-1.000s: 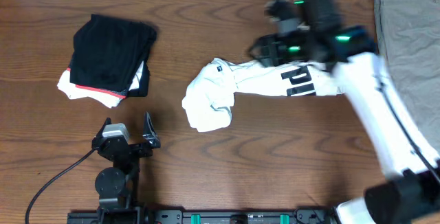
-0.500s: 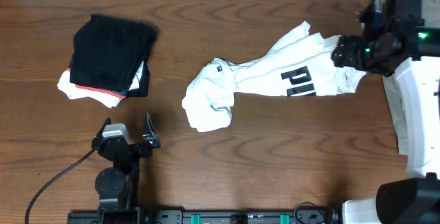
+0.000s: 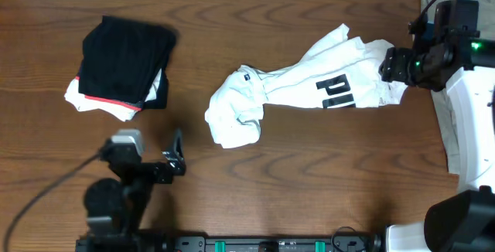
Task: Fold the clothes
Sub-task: 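Reach the left gripper to the shirt's left end near the tag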
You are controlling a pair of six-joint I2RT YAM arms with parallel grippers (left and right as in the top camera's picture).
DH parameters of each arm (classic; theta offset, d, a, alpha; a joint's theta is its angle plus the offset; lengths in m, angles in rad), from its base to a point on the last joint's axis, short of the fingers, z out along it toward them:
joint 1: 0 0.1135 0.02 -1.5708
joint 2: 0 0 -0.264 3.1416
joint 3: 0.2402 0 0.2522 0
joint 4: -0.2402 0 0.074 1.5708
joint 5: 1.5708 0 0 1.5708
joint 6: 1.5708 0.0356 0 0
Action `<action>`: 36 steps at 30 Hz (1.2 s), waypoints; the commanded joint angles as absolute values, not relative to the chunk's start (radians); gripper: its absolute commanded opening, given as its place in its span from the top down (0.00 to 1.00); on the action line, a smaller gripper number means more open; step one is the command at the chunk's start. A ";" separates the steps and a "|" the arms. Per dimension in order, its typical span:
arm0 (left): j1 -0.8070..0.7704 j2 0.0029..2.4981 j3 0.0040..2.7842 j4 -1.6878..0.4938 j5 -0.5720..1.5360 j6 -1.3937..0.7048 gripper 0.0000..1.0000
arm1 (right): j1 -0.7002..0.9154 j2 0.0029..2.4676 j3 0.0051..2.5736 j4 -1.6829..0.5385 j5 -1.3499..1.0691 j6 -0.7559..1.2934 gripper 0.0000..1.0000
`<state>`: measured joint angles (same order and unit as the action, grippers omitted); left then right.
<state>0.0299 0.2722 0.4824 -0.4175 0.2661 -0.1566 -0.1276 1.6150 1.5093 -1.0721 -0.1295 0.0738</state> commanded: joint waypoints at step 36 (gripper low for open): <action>-0.627 1.701 1.339 -0.464 -0.080 -0.136 0.45 | -0.134 1.623 1.470 -1.025 -0.139 0.058 0.20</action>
<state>-0.6067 1.6379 1.3235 -0.4885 -0.0639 -0.1120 -0.1276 1.6169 1.4757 -1.0245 -0.1345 0.0700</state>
